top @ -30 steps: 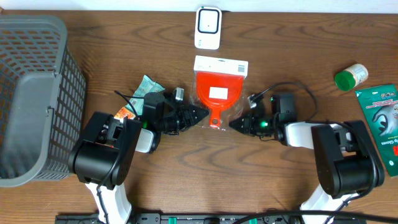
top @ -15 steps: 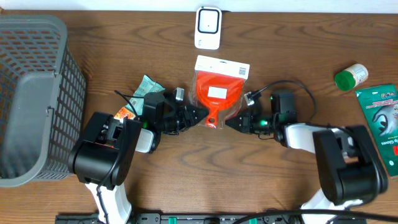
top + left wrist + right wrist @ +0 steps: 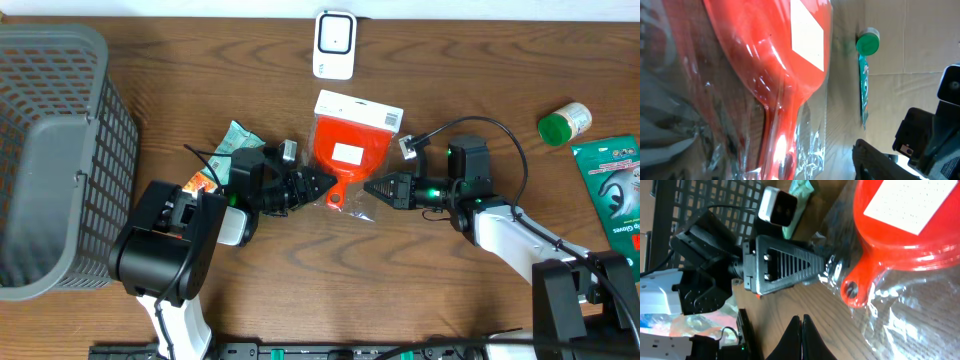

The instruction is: Scan the item barcode

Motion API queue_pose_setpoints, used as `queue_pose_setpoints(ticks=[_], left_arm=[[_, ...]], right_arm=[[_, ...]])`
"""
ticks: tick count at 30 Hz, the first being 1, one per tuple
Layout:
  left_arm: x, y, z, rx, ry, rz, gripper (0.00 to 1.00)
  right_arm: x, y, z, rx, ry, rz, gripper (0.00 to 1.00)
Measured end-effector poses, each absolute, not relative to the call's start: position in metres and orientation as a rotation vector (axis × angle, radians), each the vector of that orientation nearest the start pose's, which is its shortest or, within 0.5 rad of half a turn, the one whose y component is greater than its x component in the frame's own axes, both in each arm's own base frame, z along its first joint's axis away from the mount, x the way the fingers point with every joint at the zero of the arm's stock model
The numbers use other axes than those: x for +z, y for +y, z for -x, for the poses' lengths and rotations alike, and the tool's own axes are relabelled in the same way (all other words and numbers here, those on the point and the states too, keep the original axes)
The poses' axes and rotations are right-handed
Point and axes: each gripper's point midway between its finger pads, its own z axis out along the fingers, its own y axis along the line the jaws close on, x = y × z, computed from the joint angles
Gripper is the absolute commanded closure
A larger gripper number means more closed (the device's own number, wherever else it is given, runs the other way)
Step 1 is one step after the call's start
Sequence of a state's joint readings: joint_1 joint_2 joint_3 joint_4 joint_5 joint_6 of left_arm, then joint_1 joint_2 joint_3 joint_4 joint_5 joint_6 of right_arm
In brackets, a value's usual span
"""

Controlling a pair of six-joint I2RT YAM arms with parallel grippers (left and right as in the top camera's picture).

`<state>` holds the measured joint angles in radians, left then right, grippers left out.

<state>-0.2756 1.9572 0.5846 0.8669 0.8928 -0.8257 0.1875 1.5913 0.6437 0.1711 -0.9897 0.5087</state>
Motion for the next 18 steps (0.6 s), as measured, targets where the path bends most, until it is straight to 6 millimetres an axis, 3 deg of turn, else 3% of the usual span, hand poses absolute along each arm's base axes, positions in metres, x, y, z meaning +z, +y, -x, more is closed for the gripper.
queue_pose_setpoints(ticks=[9,12,13,18], left_arm=[[0.045,-0.235,-0.334,-1.567,2.253,-0.018,0.24],[0.046,-0.235,-0.334,-1.569,2.25,-0.025,0.21],[0.046,-0.235,-0.333,-1.57,2.251,-0.027,0.2],[0.046,-0.237,-0.332,-1.569,2.267,-0.038,0.2]], right_arm=[[0.094,0.204,-0.303,1.499,2.373,0.137,0.99],[0.085,0.2,-0.3,1.475,2.427,0.086,0.99],[0.079,0.198,-0.297,1.456,2.463,0.055,0.96],[0.044,0.179,-0.282,1.287,2.66,-0.109,0.53]])
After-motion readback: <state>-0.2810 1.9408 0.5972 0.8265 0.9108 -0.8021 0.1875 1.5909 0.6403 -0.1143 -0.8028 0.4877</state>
